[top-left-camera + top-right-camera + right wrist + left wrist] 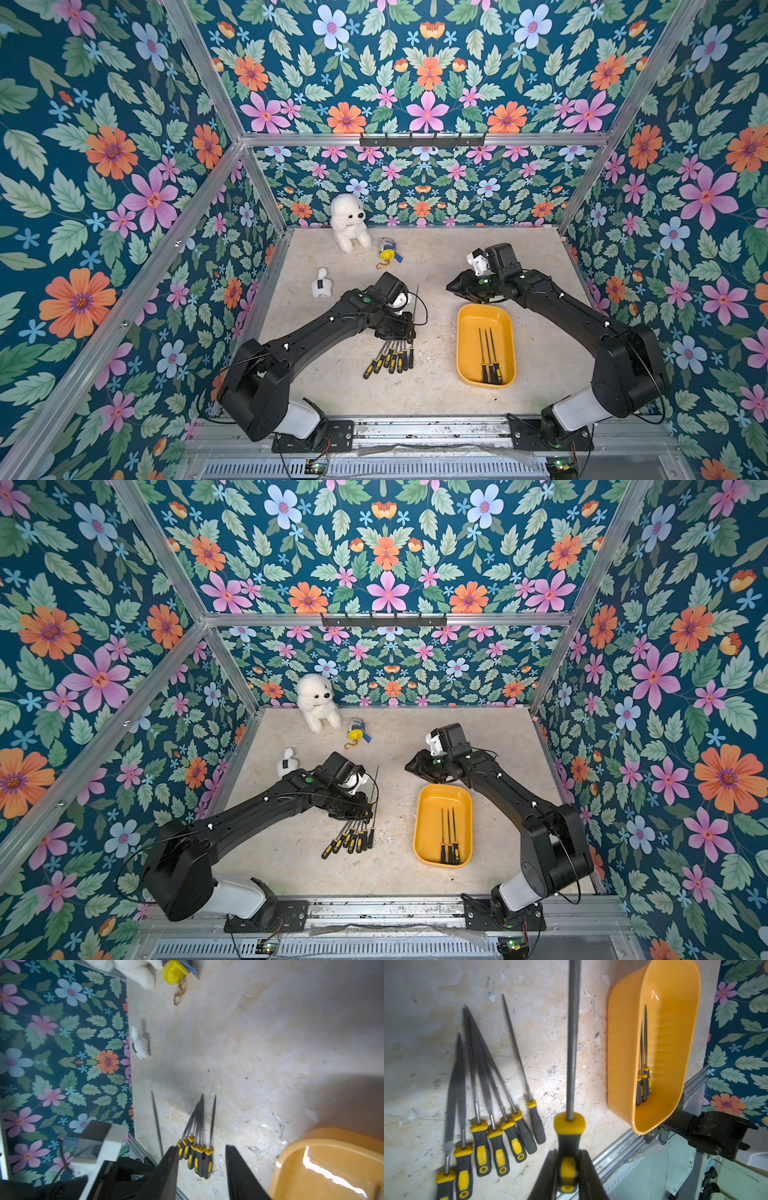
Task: Put the file tool into the storage box
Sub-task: Pick up the file tool from the center of the board.
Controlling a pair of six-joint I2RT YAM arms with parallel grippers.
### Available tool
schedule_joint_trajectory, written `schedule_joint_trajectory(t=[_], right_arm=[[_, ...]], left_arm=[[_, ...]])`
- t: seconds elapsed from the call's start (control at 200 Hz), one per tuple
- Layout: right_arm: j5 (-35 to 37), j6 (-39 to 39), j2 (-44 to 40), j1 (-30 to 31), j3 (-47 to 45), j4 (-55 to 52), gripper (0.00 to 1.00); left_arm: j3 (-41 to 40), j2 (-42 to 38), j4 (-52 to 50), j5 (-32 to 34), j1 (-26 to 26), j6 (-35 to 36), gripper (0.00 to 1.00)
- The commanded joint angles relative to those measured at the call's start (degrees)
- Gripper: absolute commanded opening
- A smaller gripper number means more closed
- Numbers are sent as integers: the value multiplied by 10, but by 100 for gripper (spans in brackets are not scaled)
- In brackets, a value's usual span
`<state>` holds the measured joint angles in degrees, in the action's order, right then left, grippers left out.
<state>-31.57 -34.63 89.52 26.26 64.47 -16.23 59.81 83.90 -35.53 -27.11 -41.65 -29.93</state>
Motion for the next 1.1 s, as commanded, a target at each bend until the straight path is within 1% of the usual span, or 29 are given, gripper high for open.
schedule_joint_trajectory(t=[0.0, 0.09, 0.28, 0.39, 0.405, 0.46, 0.54, 0.665, 0.72, 0.77, 0.795, 0.815, 0.885, 0.91, 0.93, 0.945, 0.97, 1.0, 1.04, 1.055, 1.095], right_arm=[[-27, -26, 20, 17, 6, 44, 43], [-26, -35, 30, 28, 5, 54, 43], [-24, -39, 48, 36, 4, 64, 42], [-29, -40, 50, 37, 7, 66, 39], [-29, -39, 68, 38, 8, 66, 39], [-30, -37, 74, 39, 10, 62, 37], [-31, -37, 76, 40, 11, 64, 30], [-31, -34, 80, 40, 12, 56, 11], [-31, -31, 78, 40, 11, 52, 7], [-29, -28, 77, 40, 10, 48, 1], [-28, -26, 76, 40, 10, 46, 0], [-26, -24, 75, 40, 12, 42, 0], [-19, -18, 68, 40, 16, 29, 0], [-13, -14, 65, 40, 19, 21, 0], [-4, -8, 63, 39, 24, 7, 0], [2, -2, 61, 39, 28, -4, 0], [11, 8, 60, 38, 37, -26, 0], [30, 23, 60, 37, 50, -58, 0], [56, 43, 60, 33, 65, -101, 0], [67, 50, 41, 32, 70, -117, 0], [98, 69, 32, 25, 85, -162, 0]], left_arm=[[10, 10, 25, -17, -15, -7, 4], [13, 18, 26, -10, -23, -13, 4], [14, 22, 40, -20, -40, -17, 4], [13, 25, 40, -20, -43, -18, 3], [13, 24, 41, -21, -43, -18, 3], [12, 24, 42, -24, -44, -18, 3], [12, 24, 40, -22, -44, -17, 3], [14, 24, 40, -23, -44, -17, 3], [14, 24, 44, -31, -43, -17, 4], [14, 23, 43, -36, -44, -17, 4], [14, 21, 43, -38, -44, -17, 6], [13, 19, 42, -39, -43, -16, 8], [14, 18, 31, -38, -41, -10, 22], [15, 16, 27, -37, -39, -8, 30], [15, 15, 24, -35, -37, -8, 44], [16, 13, 22, -34, -36, -8, 51], [18, 10, 19, -29, -33, -9, 61], [20, 5, 15, -24, -28, -11, 70], [21, -3, 13, -19, -20, -15, 77], [22, -7, 13, -18, -16, -17, 79], [24, -17, 14, -12, -8, -22, 85]])
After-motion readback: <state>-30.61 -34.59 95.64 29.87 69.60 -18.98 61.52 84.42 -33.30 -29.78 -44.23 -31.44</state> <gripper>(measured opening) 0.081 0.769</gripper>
